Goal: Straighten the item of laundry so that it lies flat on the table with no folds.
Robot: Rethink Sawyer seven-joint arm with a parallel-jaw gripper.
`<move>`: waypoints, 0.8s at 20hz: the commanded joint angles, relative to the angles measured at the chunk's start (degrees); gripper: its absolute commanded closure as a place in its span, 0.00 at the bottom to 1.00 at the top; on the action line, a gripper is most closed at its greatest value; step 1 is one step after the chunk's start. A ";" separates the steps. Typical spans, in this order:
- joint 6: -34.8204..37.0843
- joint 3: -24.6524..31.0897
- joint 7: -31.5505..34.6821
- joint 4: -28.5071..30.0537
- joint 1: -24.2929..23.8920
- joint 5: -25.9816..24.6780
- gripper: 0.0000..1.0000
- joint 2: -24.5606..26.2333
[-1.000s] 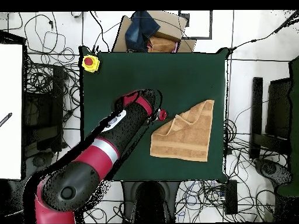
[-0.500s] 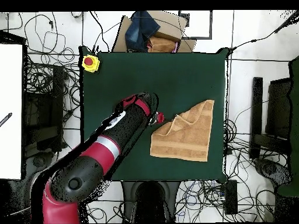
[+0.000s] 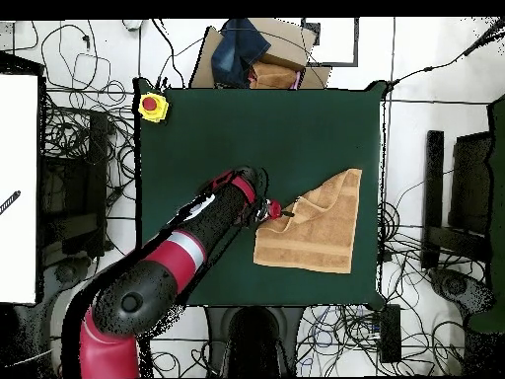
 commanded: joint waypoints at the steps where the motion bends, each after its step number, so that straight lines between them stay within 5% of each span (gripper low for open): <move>1: -9.14 4.33 10.85 5.45 0.01 -2.19 0.00 -2.92; 9: -11.83 0.21 14.71 -0.71 -2.39 -1.62 0.00 3.48; 13: -13.93 3.86 8.11 7.83 -1.67 -3.90 0.00 -4.23; 16: -13.91 3.48 8.62 5.24 -2.47 -3.55 0.00 -2.17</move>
